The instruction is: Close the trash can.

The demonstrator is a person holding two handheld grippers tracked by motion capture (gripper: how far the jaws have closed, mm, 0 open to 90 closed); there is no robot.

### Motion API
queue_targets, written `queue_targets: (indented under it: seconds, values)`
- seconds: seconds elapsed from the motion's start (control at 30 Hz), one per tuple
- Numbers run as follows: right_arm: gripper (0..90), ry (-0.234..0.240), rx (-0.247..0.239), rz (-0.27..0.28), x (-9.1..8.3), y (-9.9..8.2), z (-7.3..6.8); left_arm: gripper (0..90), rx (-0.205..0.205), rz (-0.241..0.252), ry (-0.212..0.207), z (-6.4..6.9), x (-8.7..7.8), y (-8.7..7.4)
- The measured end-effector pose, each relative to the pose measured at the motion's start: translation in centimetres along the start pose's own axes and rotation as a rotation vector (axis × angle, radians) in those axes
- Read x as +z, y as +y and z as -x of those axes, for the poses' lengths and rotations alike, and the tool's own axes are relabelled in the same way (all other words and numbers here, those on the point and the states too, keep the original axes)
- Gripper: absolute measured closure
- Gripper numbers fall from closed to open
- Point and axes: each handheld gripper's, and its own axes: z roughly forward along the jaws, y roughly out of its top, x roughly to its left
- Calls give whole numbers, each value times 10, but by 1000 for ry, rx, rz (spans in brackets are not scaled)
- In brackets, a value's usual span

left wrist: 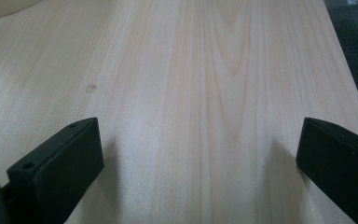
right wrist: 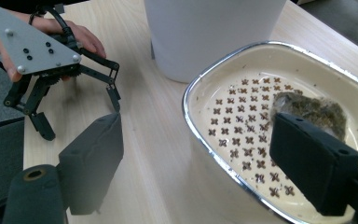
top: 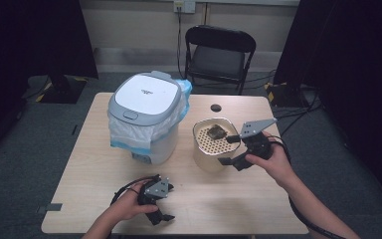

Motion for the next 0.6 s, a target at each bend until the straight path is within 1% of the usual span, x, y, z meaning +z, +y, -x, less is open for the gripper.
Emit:
queue_targets:
  seconds: [0.23,0.33,0.37,0.47,0.5,0.6]
  values:
    - [174,-3,3,0,-3,-12,-2,0,1,0,0,0,0,0]
    - [174,-4,11,5,-4,-15,-3,0,8,-5,-1,-1,0,0]
    - [174,-3,15,3,-5,-20,-3,0,8,-5,-1,-1,0,0]
    - [173,-6,18,-3,-6,-25,-4,0,7,-5,-1,-1,0,0]
    - [174,-7,23,-5,-7,-30,-4,0,7,-5,-1,-1,0,0]
    - [174,-8,32,-2,-8,-36,-5,0,7,-5,-1,-1,0,0]
